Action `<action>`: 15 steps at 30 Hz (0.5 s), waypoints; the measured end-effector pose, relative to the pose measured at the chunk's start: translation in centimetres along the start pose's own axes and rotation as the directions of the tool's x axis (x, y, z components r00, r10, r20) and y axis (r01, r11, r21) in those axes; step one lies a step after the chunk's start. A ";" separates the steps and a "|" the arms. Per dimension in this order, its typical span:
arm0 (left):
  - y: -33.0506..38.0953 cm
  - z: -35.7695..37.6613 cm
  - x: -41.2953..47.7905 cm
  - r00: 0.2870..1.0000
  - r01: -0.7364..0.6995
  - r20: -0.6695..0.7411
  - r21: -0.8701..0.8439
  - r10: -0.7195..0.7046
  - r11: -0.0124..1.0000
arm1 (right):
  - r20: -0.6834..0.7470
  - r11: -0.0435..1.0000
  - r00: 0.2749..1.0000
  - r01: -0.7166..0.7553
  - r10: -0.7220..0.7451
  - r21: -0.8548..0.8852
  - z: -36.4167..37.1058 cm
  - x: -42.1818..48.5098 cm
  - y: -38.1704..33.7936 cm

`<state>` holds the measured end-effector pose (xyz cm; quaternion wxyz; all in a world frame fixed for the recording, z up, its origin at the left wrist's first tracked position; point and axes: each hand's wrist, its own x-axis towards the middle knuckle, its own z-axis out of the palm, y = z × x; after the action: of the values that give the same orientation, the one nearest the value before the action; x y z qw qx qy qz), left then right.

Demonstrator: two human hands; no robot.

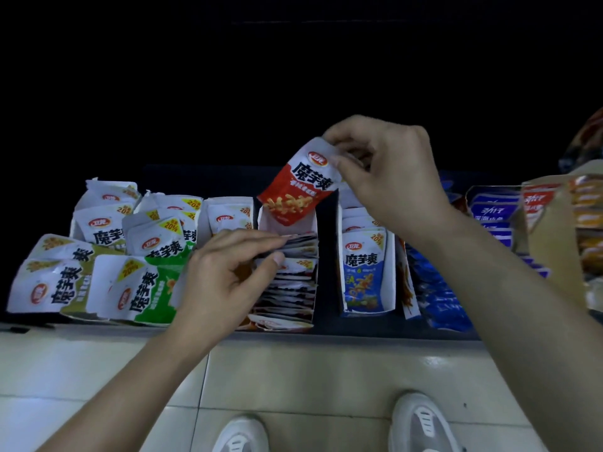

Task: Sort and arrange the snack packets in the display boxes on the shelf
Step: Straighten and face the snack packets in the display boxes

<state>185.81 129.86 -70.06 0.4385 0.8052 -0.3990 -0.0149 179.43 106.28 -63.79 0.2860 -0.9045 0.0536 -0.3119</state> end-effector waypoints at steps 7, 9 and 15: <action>0.2 0.0 -0.1 0.998 -0.064 0.029 0.013 0.064 0.998 | 0.115 0.990 0.984 0.141 -0.138 -0.018 1.6 0.2 0.2; 0.1 0.0 -0.1 0.997 -0.073 0.041 0.014 0.072 0.997 | 0.206 0.994 0.973 0.106 -0.102 -0.010 2.8 -0.5 0.3; 0.0 -0.1 -0.2 0.997 -0.063 0.041 0.017 0.063 0.998 | 0.243 0.992 0.969 -0.078 0.053 0.094 4.0 -1.2 0.4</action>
<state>185.69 130.08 -70.04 0.4234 0.7956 -0.4331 -0.0137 180.89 108.21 -67.29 0.3468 -0.9173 0.0324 -0.1928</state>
